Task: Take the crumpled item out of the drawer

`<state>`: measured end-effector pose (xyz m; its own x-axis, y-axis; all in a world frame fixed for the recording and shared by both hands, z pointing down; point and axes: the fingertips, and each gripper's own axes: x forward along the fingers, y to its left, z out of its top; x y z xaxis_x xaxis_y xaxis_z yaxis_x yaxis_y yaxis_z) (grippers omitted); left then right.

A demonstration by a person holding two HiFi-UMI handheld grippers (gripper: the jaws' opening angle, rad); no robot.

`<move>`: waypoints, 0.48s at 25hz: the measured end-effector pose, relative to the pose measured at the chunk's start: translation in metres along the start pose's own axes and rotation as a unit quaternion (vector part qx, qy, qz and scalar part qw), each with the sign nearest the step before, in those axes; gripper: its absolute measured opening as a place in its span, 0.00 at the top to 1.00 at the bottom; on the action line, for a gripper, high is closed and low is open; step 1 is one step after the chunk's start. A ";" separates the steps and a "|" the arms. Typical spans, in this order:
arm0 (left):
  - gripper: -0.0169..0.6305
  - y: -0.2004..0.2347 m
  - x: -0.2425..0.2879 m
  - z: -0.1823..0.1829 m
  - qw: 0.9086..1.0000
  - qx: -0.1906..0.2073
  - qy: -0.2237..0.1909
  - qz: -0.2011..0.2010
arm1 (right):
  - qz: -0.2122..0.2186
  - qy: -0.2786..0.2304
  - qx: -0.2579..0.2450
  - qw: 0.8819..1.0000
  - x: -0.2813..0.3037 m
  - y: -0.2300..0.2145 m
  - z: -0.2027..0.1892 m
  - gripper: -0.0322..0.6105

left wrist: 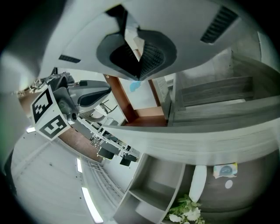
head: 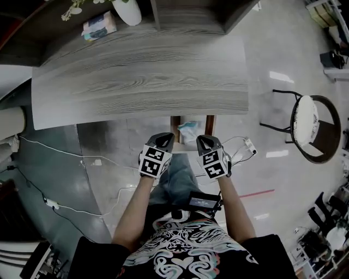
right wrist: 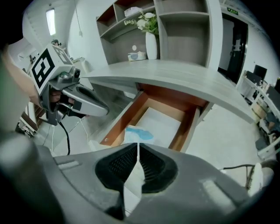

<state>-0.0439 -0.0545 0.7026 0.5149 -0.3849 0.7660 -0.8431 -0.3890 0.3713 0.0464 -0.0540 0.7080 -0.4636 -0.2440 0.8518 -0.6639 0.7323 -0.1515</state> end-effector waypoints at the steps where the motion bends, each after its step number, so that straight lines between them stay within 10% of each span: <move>1: 0.97 0.000 0.004 -0.004 1.000 0.000 0.008 -0.001 | 0.009 0.011 -0.002 1.000 0.006 0.002 -0.003 0.93; 12: 0.97 0.005 0.028 -0.031 0.999 -0.008 0.047 -0.008 | 0.061 0.057 -0.037 0.996 0.047 0.009 -0.023 0.85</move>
<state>-0.0385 -0.0410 0.7424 0.5125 -0.2976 0.8055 -0.8374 -0.3808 0.3920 0.0319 -0.0439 0.7582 -0.4657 -0.0787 0.8814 -0.5588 0.7984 -0.2240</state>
